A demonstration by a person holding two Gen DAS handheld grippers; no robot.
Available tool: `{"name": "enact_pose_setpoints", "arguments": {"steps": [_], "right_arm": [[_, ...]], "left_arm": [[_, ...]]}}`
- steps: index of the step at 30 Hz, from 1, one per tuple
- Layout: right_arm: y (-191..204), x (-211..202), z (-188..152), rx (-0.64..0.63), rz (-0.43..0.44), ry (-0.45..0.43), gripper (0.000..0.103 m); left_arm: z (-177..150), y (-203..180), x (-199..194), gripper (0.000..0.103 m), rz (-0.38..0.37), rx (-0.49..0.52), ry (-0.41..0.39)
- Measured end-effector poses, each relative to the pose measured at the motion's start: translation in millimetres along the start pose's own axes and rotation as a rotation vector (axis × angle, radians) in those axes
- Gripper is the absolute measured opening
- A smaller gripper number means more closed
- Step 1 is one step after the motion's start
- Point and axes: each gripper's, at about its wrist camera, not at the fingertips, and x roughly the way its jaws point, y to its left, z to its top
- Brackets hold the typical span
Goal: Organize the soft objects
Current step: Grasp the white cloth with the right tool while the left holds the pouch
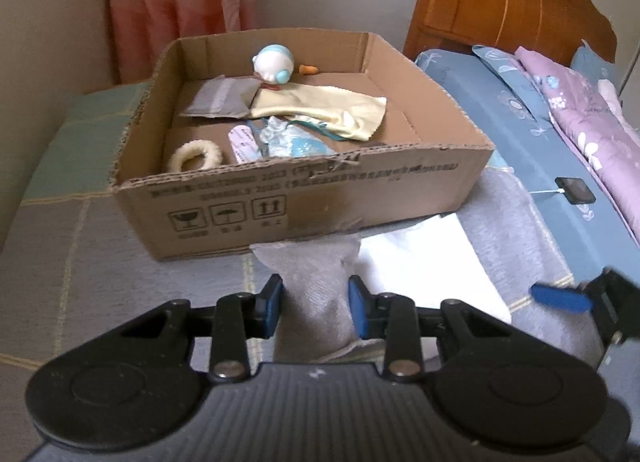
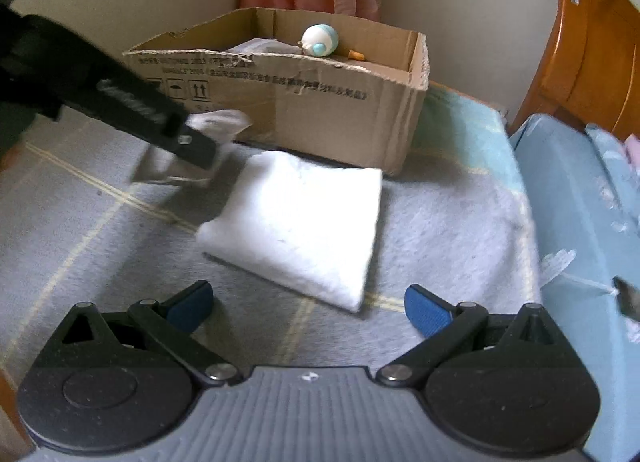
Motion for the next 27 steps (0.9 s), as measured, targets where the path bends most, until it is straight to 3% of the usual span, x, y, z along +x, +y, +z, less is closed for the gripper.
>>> {"name": "enact_pose_setpoints", "arguments": {"steps": [3, 9, 14, 20, 26, 27], "right_arm": [[-7, 0, 1, -0.004, -0.039, 0.001, 0.103], [-9, 9, 6, 0.015, -0.038, -0.019, 0.103], [5, 14, 15, -0.04, -0.028, -0.053, 0.101], [20, 9, 19, -0.122, -0.032, -0.078, 0.081], [39, 5, 15, -0.247, -0.046, -0.111, 0.053], [41, 6, 16, -0.254, -0.043, -0.112, 0.045]], "left_arm": [[-2, 2, 1, 0.033, 0.003, 0.003, 0.001], [-5, 6, 3, 0.033, -0.002, 0.006, 0.005], [-6, 9, 4, 0.034, -0.008, -0.001, 0.009], [-7, 10, 4, 0.034, -0.012, 0.003, 0.009], [-7, 10, 6, 0.034, -0.013, 0.005, 0.009], [-7, 9, 6, 0.034, -0.014, 0.004, 0.009]]}}
